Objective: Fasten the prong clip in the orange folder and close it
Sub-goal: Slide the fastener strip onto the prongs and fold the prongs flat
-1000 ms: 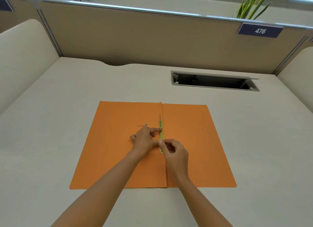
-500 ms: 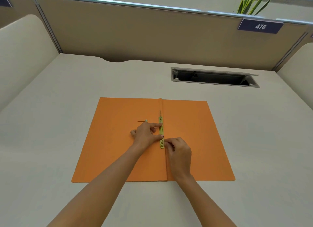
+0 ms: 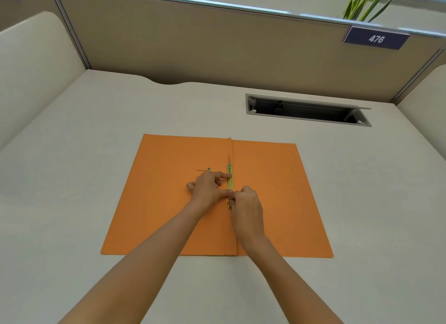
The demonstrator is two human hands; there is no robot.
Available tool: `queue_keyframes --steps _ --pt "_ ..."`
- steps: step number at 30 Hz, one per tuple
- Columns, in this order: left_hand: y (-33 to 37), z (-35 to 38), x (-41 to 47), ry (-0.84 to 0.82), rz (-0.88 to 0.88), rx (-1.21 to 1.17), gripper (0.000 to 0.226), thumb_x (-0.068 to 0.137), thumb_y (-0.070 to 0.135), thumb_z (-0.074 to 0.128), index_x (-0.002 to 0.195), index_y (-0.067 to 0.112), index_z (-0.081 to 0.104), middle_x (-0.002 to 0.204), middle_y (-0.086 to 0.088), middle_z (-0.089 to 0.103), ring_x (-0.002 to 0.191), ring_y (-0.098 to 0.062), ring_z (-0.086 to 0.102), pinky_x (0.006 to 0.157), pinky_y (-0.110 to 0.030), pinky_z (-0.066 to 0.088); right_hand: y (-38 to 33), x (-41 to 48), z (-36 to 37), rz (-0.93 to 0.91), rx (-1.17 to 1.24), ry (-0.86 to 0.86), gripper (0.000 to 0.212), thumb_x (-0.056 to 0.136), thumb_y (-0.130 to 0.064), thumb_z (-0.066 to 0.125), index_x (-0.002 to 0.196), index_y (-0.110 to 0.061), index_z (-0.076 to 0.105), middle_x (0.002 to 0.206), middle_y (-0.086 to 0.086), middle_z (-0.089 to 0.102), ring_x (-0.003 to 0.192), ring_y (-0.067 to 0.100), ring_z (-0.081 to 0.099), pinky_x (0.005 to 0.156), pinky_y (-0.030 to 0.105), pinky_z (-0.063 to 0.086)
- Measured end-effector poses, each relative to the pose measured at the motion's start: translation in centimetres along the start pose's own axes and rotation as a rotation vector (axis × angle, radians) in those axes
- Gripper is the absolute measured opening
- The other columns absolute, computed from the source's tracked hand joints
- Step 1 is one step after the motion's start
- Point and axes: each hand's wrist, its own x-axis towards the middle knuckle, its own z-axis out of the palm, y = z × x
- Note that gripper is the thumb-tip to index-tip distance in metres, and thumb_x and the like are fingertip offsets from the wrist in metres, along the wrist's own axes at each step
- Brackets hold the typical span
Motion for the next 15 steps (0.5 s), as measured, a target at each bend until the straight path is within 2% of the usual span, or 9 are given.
queue_keyframes --steps 4,7,9,11,15 --pt "0.1 0.0 0.1 0.005 -0.006 -0.004 0.043 0.069 0.035 0.077 0.111 0.039 0.066 0.081 0.011 0.052 0.078 -0.007 0.05 0.074 -0.035 0.022 -0.4 -0.4 0.0 -0.029 -0.085 0.052 0.021 0.064 0.013 0.073 0.059 -0.006 0.063 0.061 0.007 0.05 0.058 0.024 0.051 0.044 0.026 0.024" --pt "0.1 0.0 0.1 0.006 -0.002 0.0 0.041 0.071 0.033 0.076 0.111 0.038 0.066 0.08 0.011 0.051 0.078 -0.007 0.049 0.073 -0.035 0.021 -1.3 -0.4 -0.7 -0.038 -0.165 0.045 0.031 0.046 0.012 0.083 0.052 -0.009 0.06 0.055 0.004 0.052 0.051 0.021 0.052 0.042 0.024 0.022" --pt "0.1 -0.1 0.1 0.006 -0.001 -0.005 0.04 0.072 0.031 0.074 0.111 0.037 0.066 0.08 0.01 0.051 0.077 -0.006 0.048 0.072 -0.035 0.02 -2.0 -0.4 -0.8 -0.074 -0.223 -0.002 0.035 0.034 0.011 0.085 0.047 -0.009 0.059 0.053 0.005 0.054 0.049 0.021 0.054 0.038 0.025 0.031" --pt "0.2 -0.1 0.2 -0.001 -0.011 -0.012 0.038 0.075 0.028 0.072 0.111 0.037 0.066 0.078 0.01 0.05 0.076 -0.007 0.048 0.072 -0.034 0.019 -2.7 -0.3 -0.5 -0.106 -0.297 -0.069 0.034 0.029 0.007 0.085 0.044 -0.009 0.059 0.051 0.007 0.055 0.049 0.022 0.055 0.04 0.024 0.04" --pt "0.1 -0.2 0.5 -0.027 -0.001 0.003 0.037 0.081 0.017 0.063 0.115 0.032 0.067 0.073 0.01 0.048 0.073 -0.01 0.048 0.073 -0.033 0.022 -3.9 0.1 0.4 -0.095 -0.39 -0.14 0.026 0.038 -0.004 0.088 0.041 -0.01 0.063 0.051 0.008 0.058 0.052 0.023 0.057 0.045 0.024 0.044"
